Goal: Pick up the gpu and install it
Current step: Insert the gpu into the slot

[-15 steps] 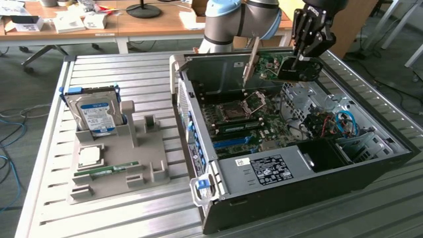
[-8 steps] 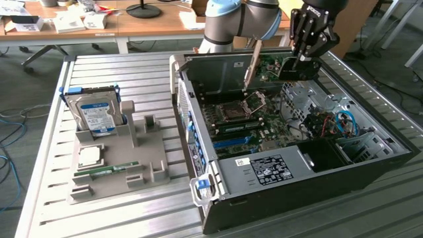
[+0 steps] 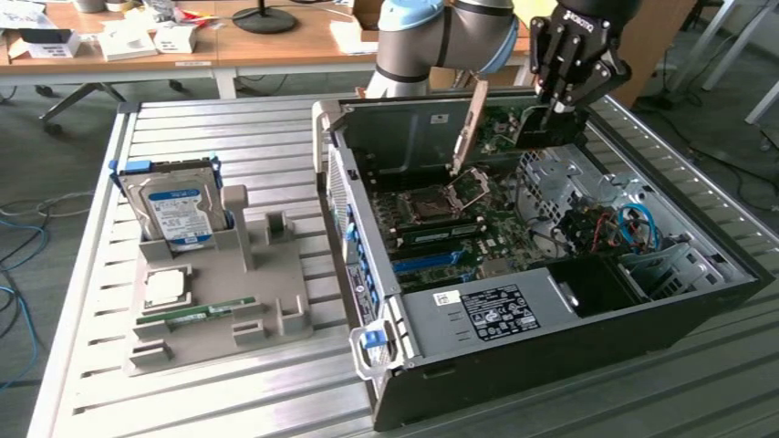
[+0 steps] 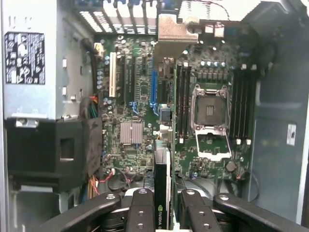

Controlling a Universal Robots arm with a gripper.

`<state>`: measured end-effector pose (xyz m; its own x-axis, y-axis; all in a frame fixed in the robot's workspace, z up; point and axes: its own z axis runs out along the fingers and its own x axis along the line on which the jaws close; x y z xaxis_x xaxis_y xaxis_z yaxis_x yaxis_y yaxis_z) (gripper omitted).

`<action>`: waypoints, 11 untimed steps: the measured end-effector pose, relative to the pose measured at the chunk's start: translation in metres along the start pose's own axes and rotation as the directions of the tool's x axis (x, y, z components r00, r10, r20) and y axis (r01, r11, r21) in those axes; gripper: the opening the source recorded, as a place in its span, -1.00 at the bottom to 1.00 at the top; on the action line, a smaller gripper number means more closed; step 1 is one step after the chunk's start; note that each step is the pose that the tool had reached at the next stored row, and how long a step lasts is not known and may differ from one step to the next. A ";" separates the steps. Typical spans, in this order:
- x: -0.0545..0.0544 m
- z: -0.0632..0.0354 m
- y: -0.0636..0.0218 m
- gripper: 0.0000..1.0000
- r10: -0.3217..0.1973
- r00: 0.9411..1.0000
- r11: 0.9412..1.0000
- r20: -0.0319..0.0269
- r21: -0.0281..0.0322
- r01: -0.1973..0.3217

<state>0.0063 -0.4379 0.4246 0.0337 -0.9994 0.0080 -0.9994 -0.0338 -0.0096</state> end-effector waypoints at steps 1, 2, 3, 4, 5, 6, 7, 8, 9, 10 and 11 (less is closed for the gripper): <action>0.000 0.0000 0.0000 -0.48 -0.016 1.000 1.000 0.000 0.000 0.016; 0.000 0.0001 0.0000 -0.48 -0.032 0.999 0.999 0.000 0.000 0.032; 0.000 0.0001 0.0000 -0.48 -0.043 0.999 0.999 0.000 0.000 0.043; 0.000 0.0002 0.0000 -0.48 -0.044 0.999 0.999 0.001 0.000 0.044; 0.000 0.0002 0.0002 -0.48 -0.044 0.999 0.999 0.001 0.001 0.044; 0.000 0.0002 0.0002 -0.48 -0.044 0.999 0.999 0.001 0.000 0.044; 0.000 0.0002 0.0002 -0.48 -0.044 0.999 0.999 0.001 0.000 0.044; 0.000 0.0001 0.0002 -0.48 -0.044 0.999 0.999 0.001 0.000 0.044; -0.001 0.0001 0.0004 -0.48 -0.043 0.999 0.999 0.000 0.000 0.043; -0.001 0.0000 0.0009 -0.48 -0.040 0.999 0.999 0.000 0.000 0.040; -0.001 0.0001 0.0014 -0.48 -0.034 0.999 0.999 0.000 0.000 0.034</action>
<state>0.0048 -0.4372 0.4245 0.0675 -0.9977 0.0080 -0.9977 -0.0676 -0.0098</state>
